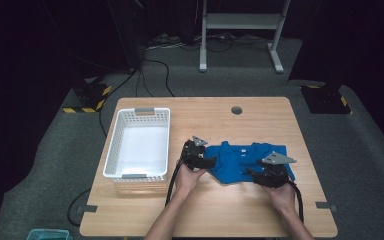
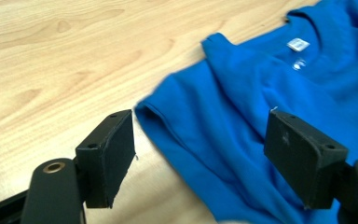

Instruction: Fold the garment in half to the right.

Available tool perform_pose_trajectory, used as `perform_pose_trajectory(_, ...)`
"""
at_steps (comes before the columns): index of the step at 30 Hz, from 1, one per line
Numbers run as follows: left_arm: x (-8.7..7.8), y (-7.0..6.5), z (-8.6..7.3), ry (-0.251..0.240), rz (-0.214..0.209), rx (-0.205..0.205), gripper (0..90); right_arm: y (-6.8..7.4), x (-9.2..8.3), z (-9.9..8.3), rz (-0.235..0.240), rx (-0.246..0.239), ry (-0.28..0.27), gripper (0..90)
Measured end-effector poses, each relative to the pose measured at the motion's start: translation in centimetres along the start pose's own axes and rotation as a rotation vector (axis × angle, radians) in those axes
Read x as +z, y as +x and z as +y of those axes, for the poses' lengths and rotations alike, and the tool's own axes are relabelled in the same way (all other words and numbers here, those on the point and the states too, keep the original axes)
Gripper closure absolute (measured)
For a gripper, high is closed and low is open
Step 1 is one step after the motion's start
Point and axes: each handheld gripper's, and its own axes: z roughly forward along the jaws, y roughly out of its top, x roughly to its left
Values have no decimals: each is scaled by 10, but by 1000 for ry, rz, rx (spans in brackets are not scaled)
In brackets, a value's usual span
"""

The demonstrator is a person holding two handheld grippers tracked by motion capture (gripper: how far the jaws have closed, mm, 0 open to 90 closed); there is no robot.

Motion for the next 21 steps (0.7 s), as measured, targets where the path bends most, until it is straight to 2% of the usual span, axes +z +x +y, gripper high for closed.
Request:
perform_pose_trajectory(4,9,5,4,14,11,1,257,16,8,4,36,-27,1,421)
perform_pose_trajectory(10,20,8,7,21,2,-2,278,38,23,8,93,-62,20,427)
perform_pose_trajectory(13,26,9,9,31,8,11,284,48,31,10,112,-90,33,429)
perform_pose_trajectory(18,32,11,10,46,12,5,285,60,43,12,129,-107,44,428)
perform_pose_trajectory(21,34,10,10,47,17,16,297,67,49,12,134,-117,54,425)
